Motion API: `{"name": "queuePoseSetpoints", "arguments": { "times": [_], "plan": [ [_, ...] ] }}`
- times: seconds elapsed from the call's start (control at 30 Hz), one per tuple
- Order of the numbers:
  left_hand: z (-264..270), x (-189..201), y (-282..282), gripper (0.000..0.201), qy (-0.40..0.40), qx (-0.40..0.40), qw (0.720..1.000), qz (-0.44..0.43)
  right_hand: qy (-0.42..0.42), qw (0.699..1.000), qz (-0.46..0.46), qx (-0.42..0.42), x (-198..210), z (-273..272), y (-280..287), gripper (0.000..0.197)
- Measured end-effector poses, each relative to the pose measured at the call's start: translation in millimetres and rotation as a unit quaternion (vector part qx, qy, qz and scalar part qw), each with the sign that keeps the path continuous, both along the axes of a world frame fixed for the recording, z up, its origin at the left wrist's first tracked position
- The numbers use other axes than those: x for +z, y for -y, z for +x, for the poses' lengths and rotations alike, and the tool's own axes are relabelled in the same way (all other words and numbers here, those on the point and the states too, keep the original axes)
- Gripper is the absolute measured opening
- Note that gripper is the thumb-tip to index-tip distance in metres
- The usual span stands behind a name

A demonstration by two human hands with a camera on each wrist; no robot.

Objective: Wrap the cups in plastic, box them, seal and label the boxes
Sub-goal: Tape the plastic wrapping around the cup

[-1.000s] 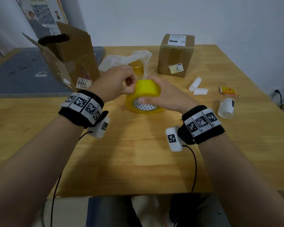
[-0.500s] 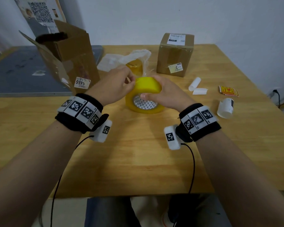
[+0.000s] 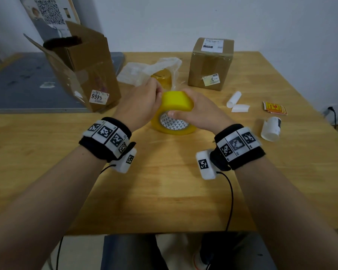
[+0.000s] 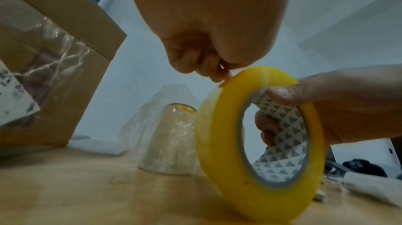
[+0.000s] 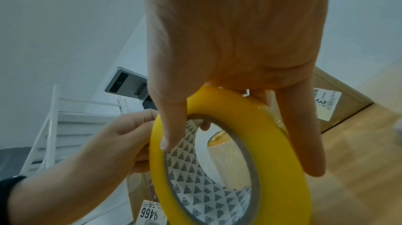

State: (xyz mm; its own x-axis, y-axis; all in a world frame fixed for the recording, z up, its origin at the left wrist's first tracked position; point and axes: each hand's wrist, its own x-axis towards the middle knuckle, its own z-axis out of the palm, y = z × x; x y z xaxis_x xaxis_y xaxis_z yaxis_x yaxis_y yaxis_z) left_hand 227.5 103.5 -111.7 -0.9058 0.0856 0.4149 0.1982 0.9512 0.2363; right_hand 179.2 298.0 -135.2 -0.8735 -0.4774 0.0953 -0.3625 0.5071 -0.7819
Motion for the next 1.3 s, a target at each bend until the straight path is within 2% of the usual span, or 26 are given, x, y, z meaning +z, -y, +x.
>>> {"name": "queuePoseSetpoints", "arguments": {
  "times": [0.13, 0.27, 0.37, 0.47, 0.63, 0.7, 0.93, 1.1, 1.3],
  "plan": [
    [-4, 3, 1, 0.018, 0.030, -0.003, 0.999, 0.029, -0.004, 1.000, 0.012, -0.006, -1, -1, 4, 0.056],
    [-7, 1, 15, 0.006, 0.077, -0.094, 0.984, 0.133, 0.008, 1.000, -0.013, -0.023, -1, -2, -5, 0.058],
    [-7, -7, 29, 0.024, 0.068, -0.129, 0.975, 0.168, 0.022, 0.998, -0.047, -0.022, -2, 1, -14, 0.063],
    [-11, -10, 31, 0.031, 0.030, -0.142, 0.980, 0.136, 0.027, 0.999, -0.029, -0.008, 0, 3, -13, 0.057],
    [-14, -6, 31, 0.020, -0.024, -0.154, 0.977, 0.147, 0.018, 1.000, -0.018, 0.004, 4, 5, -12, 0.051],
    [-14, -2, 33, 0.013, -0.034, -0.159, 0.979, 0.123, 0.013, 1.000, -0.010, 0.008, 5, 6, -11, 0.047],
    [-18, -1, 35, 0.003, -0.020, -0.173, 0.984, 0.030, -0.004, 1.000, 0.022, 0.008, 7, 5, -2, 0.053],
    [-16, -8, 36, 0.015, -0.008, -0.150, 0.987, 0.055, -0.001, 0.999, 0.035, 0.000, 9, 2, 5, 0.048],
    [-13, -12, 33, 0.011, 0.036, -0.106, 0.990, 0.082, -0.006, 0.999, 0.037, 0.008, 10, 2, 5, 0.043]
  ]
}}
